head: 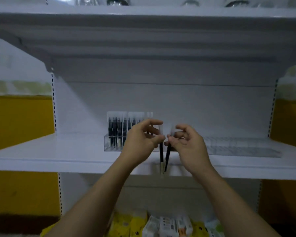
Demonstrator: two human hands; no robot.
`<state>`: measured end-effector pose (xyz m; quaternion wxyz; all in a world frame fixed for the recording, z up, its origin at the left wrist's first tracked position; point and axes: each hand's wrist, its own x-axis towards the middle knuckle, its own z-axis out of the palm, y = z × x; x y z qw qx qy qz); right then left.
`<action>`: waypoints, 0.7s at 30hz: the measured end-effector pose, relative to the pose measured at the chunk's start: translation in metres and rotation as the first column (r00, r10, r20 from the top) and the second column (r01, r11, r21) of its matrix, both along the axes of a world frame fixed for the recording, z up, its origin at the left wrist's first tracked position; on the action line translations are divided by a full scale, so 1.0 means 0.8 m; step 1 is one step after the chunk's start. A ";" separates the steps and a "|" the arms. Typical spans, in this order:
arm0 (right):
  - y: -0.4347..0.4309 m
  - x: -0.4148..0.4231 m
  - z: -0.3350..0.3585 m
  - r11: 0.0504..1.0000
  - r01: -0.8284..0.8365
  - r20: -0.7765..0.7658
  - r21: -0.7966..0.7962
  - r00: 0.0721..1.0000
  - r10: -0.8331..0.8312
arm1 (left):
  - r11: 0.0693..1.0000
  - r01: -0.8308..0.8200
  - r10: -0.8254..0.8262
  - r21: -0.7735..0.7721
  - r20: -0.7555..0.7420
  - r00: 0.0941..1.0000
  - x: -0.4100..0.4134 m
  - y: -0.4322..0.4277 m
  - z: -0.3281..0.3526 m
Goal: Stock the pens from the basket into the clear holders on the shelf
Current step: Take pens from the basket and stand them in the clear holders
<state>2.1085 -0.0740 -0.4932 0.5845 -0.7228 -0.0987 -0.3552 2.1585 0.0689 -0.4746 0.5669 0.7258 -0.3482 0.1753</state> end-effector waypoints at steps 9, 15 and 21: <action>-0.021 0.076 0.059 0.999 -0.020 0.092 -0.046 0.995 0.024 | 0.997 -0.071 0.067 0.034 0.113 0.991 0.067 -0.006 0.064; -0.034 0.127 0.074 0.999 0.013 0.151 -0.037 0.989 -0.007 | 0.986 -0.163 0.155 0.023 0.213 0.965 0.108 -0.015 0.082; -0.038 0.176 0.071 1.000 0.019 0.174 0.016 0.985 -0.022 | 0.960 -0.277 0.255 0.045 0.266 0.930 0.146 -0.023 0.080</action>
